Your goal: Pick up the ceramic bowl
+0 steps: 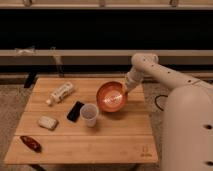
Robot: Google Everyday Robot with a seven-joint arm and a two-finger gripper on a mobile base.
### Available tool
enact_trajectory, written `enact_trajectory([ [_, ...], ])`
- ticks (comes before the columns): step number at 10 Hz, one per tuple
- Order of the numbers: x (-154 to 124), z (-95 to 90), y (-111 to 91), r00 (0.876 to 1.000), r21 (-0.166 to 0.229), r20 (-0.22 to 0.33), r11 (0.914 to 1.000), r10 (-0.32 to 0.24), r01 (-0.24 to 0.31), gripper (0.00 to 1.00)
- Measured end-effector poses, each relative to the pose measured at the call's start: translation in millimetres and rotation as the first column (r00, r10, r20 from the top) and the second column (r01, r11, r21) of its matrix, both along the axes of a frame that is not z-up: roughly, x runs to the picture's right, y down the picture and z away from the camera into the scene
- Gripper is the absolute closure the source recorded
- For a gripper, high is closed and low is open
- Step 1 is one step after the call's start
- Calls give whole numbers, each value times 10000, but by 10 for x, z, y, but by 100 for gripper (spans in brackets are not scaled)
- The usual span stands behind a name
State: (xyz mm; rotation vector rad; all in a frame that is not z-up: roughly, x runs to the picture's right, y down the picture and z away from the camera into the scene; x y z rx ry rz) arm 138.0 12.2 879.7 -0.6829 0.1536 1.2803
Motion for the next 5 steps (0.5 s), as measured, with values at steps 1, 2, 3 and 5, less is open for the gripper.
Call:
enact_trajectory([
  [1,16,-72,-44,9999,86,-31,9999,128,-128,100],
  [2,15,-159,-104,9998,187,-22,9996,200,-199,100],
  [3,-6,-257,-183,9997,320,16,9992,225,-225,100],
  [5,-65,-454,-342,9999,525,113,9986,46,-52,100],
])
